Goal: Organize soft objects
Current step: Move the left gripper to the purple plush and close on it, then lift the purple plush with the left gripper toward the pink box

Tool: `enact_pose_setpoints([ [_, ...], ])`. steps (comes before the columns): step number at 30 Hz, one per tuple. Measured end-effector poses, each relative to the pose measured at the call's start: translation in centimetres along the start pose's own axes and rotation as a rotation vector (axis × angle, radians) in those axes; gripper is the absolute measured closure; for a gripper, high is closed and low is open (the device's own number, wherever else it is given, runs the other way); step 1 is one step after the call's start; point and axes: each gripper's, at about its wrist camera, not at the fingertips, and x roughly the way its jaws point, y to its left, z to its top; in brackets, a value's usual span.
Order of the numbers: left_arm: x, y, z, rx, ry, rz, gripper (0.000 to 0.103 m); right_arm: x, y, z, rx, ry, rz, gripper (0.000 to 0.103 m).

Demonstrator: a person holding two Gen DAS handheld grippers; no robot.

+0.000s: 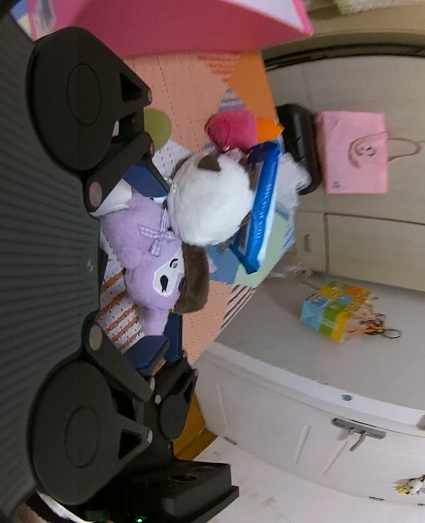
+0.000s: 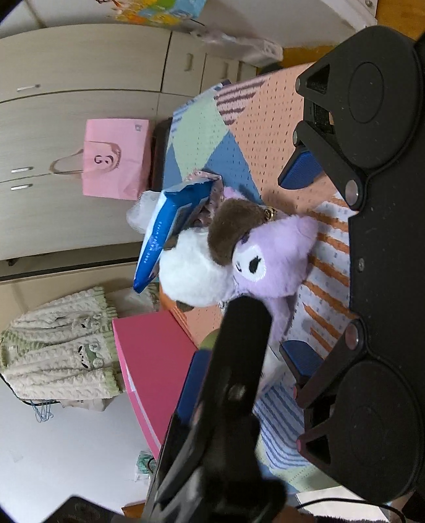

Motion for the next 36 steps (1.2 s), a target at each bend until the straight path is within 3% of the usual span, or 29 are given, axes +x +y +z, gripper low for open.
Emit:
enact_pose_setpoints([
  [6, 1.8, 0.4, 0.7, 0.013, 0.047, -0.031, 0.019, 1.4, 0.2, 0.5, -0.042, -0.003, 0.009, 0.009],
  [11, 2.9, -0.1, 0.7, 0.061, 0.082, 0.057, 0.019, 1.7, 0.9, 0.0, -0.067, -0.03, -0.017, 0.011],
  [13, 3.3, 0.1, 0.6, 0.051, 0.108, 0.008, 0.018, 1.7, 1.3, -0.4, -0.072, -0.046, -0.042, 0.011],
  [22, 3.1, -0.3, 0.3, 0.058, 0.087, 0.028, 0.018, 1.4, 1.5, -1.1, -0.029, -0.101, -0.061, 0.018],
  [29, 2.6, 0.7, 0.3, -0.023, 0.107, -0.01, 0.019, 0.8, 1.9, -1.6, 0.0, -0.133, -0.094, 0.027],
  [36, 2.2, -0.7, 0.1, 0.023, 0.099, 0.004, 0.019, 0.0, 1.4, -1.6, 0.049, -0.137, -0.088, 0.034],
])
